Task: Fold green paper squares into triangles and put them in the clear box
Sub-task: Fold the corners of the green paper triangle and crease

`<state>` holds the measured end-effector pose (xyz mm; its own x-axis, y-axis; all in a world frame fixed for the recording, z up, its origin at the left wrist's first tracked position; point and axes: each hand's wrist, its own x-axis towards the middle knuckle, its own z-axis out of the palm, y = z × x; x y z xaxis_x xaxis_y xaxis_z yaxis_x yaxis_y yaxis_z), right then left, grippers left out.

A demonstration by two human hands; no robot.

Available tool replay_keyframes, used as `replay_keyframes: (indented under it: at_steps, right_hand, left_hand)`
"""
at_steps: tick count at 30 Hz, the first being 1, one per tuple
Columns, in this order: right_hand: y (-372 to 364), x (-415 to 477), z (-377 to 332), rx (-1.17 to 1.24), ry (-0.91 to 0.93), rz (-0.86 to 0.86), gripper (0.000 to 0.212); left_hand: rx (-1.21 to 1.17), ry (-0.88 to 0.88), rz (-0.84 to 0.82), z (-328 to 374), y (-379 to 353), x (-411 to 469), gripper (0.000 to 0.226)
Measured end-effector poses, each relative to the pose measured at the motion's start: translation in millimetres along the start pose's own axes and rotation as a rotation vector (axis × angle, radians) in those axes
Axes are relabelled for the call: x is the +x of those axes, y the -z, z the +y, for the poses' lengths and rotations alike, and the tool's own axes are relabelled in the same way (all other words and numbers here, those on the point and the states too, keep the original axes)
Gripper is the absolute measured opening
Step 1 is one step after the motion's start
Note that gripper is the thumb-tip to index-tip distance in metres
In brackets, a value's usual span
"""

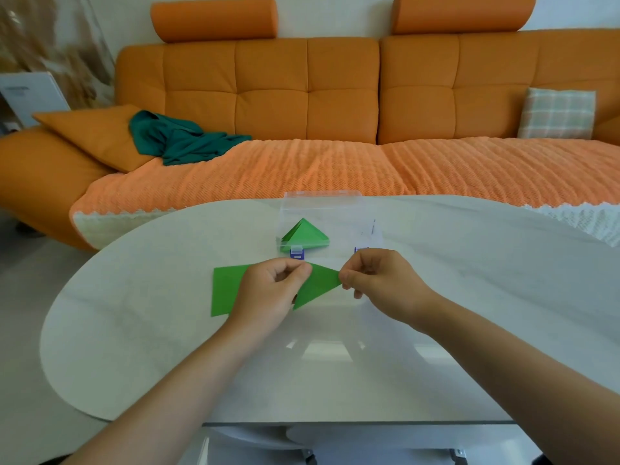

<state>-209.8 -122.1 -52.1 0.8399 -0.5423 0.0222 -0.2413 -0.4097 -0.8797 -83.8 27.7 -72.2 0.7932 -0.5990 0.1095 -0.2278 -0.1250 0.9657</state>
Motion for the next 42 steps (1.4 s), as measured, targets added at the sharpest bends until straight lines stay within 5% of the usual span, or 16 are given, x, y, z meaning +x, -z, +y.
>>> replay_keyframes:
  at_steps: [6,12,17,30,36,42]
  right_hand:
    - [-3,-2,0,-0.129,0.054,-0.046,0.01]
    - [-1,2,-3,-0.068,0.033,0.024,0.012]
    - [-3,1,-3,-0.069,0.038,-0.015,0.008]
    - [4,13,-4,0.191,0.008,0.259,0.015]
    - [-10,14,-11,0.273,0.076,0.198,0.011]
    - [-19,23,-12,0.151,0.117,0.138,0.001]
  left_hand:
    - [0.232,-0.166,-0.074,0,-6,-4,0.017]
    - [0.132,-0.148,-0.062,-2,-8,-5,0.017]
    - [0.283,-0.234,-0.074,-1,-8,-6,0.015]
    - [0.485,-0.206,-0.064,3,24,14,0.015]
    - [0.299,-0.248,-0.075,8,19,16,0.012]
    - [0.354,-0.292,-0.066,11,26,26,0.011]
